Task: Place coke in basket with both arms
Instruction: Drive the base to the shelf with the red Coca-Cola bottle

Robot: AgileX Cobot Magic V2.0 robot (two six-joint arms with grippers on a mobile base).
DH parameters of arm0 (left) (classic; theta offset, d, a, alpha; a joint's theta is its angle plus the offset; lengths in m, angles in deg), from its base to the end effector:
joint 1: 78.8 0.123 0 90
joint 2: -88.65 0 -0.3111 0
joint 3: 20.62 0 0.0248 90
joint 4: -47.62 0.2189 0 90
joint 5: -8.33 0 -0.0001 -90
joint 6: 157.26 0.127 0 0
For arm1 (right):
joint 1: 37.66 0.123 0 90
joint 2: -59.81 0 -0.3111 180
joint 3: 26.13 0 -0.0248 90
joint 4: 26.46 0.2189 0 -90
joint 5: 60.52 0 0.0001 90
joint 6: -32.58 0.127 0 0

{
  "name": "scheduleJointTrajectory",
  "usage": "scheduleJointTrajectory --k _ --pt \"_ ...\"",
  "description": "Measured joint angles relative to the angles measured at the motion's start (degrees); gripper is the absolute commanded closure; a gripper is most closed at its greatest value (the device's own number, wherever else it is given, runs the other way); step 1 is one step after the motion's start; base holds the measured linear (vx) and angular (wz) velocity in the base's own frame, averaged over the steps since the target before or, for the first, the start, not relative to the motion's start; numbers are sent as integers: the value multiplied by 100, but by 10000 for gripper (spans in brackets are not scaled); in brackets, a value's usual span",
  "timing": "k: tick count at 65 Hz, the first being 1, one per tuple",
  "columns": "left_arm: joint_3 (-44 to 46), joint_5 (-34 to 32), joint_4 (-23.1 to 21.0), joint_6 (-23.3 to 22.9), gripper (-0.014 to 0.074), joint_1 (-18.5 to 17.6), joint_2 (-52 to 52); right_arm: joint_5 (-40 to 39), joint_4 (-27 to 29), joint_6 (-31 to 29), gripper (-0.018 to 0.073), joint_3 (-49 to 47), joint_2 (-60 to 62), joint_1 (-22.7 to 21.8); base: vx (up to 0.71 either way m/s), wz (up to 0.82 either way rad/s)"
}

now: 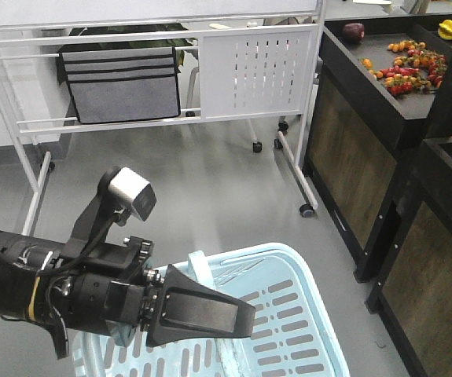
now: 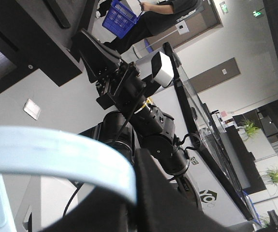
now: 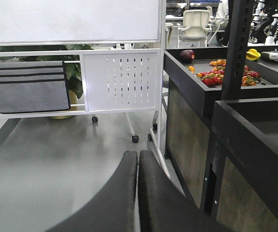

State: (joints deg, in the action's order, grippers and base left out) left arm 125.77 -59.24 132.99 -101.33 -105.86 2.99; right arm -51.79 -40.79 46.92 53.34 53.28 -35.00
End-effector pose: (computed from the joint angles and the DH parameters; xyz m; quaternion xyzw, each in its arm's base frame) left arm 0.1485 -0.2072 0.3323 0.2083 0.7193 -0.6507 0.1257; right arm 0.0343 -0.0032 0.1884 -0.0032 0.7341 0.0030 0.6791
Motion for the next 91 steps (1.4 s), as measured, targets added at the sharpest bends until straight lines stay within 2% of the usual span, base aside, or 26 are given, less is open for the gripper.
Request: scheduleJointTrajectory --k 91 --pt "0 0 4 0 602 0 0 0 0 0 564 0 0 0 26 5"
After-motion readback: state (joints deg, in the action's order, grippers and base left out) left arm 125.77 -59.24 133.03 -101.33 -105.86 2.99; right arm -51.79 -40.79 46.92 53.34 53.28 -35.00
